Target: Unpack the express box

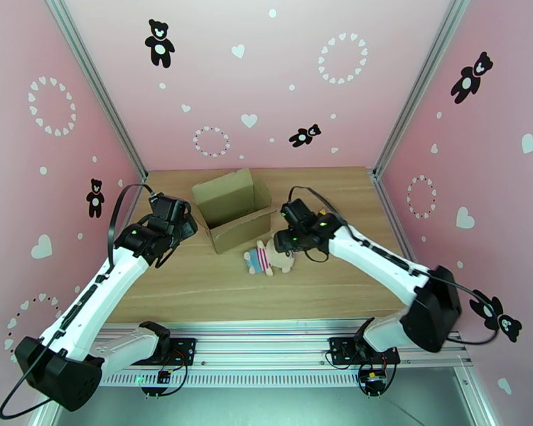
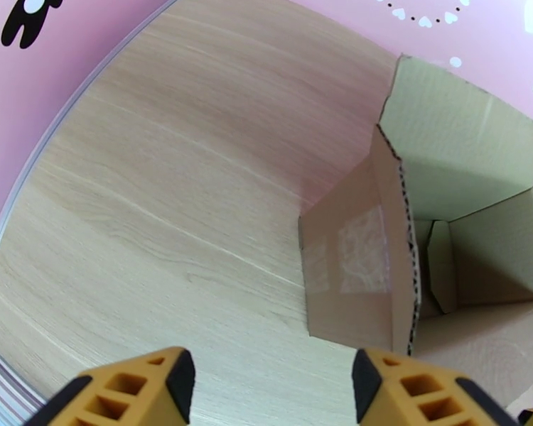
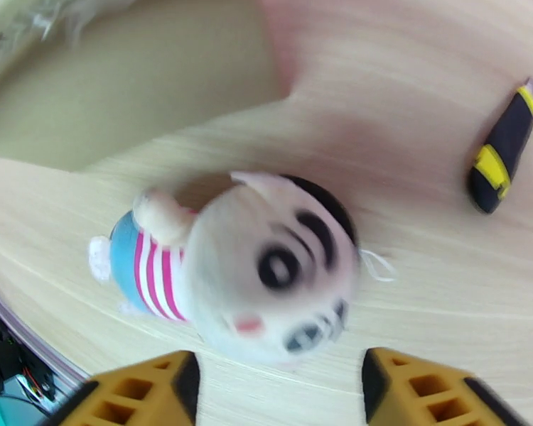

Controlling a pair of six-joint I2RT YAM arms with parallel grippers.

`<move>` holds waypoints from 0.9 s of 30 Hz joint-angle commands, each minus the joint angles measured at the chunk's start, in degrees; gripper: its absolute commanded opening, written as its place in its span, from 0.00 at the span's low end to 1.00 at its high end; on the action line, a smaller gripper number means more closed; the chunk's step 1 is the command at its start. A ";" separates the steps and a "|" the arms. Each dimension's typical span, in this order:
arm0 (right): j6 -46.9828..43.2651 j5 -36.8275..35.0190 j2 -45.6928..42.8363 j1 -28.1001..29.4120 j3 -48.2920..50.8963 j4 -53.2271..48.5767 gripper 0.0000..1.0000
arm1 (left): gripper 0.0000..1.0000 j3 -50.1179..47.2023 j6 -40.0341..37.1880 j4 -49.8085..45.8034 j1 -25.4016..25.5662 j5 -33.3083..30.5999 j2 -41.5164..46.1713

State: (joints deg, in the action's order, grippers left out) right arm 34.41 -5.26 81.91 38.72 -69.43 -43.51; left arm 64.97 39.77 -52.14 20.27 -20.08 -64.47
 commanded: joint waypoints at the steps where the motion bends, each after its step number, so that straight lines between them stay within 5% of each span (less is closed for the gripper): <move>1: 0.16 -2.32 -4.23 -3.59 2.06 -1.28 0.77 | 0.75 1.81 -2.42 -1.86 -0.41 -1.13 -0.17; 4: -2.18 -3.99 -10.32 -7.91 5.53 2.50 0.99 | 0.98 4.55 -3.85 -2.47 -0.45 -1.96 -1.27; 13: -15.41 -10.77 -19.53 -15.71 15.56 21.93 0.99 | 0.98 2.07 -13.84 9.95 -0.41 -7.95 -0.42; 22: -22.77 -14.01 -19.16 -26.11 33.48 47.00 0.99 | 0.98 -7.82 -29.94 30.98 -0.37 -19.13 -0.97; 27: -23.30 -15.28 -15.09 -31.09 38.69 57.52 0.99 | 0.98 -10.90 -36.79 40.18 -0.56 -20.23 -5.41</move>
State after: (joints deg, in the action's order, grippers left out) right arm 13.23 -18.46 64.82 9.39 -32.60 1.67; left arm 56.14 9.69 -21.30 20.27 -36.86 -67.66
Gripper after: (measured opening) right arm 0.987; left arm 0.980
